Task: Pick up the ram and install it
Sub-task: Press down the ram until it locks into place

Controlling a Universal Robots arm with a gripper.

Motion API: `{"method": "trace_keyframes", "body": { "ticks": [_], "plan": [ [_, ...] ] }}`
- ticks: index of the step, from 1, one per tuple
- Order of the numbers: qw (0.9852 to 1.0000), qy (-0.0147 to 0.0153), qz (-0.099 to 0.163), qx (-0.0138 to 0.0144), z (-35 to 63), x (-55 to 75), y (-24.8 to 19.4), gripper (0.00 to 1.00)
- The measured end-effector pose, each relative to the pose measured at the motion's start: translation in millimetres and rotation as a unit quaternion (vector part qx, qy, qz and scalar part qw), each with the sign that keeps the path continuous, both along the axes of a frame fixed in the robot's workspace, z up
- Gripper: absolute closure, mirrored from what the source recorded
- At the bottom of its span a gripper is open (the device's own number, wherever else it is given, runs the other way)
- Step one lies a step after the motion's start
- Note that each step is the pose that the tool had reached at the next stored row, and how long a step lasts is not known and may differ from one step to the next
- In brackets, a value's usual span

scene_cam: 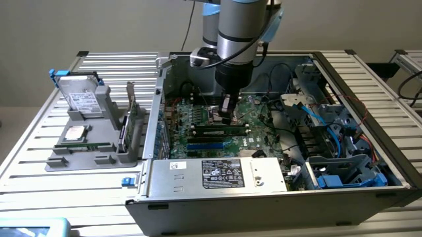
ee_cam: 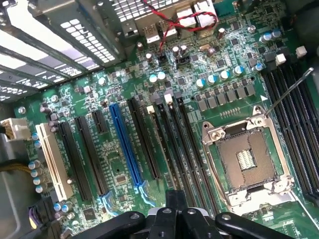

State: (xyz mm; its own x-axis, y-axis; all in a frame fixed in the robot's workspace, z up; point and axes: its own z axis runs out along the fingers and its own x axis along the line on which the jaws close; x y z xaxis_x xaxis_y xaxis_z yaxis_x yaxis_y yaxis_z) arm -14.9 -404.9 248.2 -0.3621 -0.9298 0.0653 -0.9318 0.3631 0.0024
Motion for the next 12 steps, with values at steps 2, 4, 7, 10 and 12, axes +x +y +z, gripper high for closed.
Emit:
{"method": "trace_keyframes", "body": {
  "ticks": [2, 4, 7, 10, 12],
  "plan": [
    [0.9999, 0.0, -0.016, 0.0, 0.0, 0.0, 0.0, 0.89],
    [0.9995, 0.0, -0.031, 0.0, 0.0, 0.0, 0.0, 0.89],
    [0.9984, 0.0, -0.056, 0.0, -0.1, 0.0, 0.0, 0.89],
    [0.9968, 0.0, -0.08, 0.0, -0.1, 0.0, 0.0, 0.89],
    [0.9953, 0.0, -0.097, 0.0, -0.2, 0.0, 0.0, 0.89]
  ]
}}
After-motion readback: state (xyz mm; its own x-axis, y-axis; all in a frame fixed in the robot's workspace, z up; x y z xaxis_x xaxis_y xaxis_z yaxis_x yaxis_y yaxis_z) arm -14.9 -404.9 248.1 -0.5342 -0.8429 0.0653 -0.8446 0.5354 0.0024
